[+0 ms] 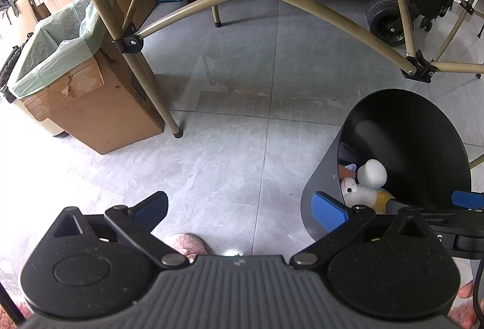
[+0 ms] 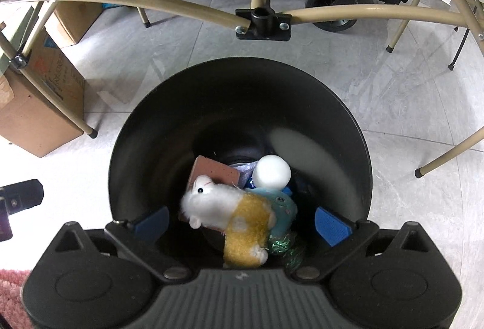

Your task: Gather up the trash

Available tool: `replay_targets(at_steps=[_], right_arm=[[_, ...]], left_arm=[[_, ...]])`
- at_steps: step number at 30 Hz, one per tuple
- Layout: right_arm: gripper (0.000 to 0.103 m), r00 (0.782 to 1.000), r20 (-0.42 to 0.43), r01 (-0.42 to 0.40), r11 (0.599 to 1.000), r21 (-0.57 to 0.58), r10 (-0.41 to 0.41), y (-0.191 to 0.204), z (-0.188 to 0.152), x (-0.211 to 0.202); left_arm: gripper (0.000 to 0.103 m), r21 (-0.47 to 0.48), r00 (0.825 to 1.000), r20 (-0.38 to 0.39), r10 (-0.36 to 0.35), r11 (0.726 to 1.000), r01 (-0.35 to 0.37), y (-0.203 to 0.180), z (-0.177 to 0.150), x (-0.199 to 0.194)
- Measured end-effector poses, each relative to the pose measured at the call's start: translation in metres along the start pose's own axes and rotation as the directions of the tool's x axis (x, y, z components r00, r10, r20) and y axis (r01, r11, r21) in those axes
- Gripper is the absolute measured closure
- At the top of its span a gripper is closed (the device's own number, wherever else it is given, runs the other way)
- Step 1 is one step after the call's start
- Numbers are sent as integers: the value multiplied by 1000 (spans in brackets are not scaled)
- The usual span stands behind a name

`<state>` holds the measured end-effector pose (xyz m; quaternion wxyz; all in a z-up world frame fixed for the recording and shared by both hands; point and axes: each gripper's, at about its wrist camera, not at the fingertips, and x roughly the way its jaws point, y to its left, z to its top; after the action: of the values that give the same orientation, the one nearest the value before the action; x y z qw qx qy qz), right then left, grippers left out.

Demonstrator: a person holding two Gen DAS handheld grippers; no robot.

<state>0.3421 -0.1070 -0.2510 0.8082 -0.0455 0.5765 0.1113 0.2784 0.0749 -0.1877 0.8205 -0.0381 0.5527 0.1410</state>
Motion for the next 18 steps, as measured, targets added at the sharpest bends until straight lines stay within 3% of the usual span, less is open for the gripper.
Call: replay_targets(at_steps=[12,18], right_arm=[[0,999,44,-21,1000,8,21,-10,-6,-23],[0,994,102,-42,999,0,42,-21,-19,-53]], left_arm=[[0,-22,999,29,-34,999,35,-3,0,-15],[0,-20,994,93,-53,998,55,-9,-5,-38]])
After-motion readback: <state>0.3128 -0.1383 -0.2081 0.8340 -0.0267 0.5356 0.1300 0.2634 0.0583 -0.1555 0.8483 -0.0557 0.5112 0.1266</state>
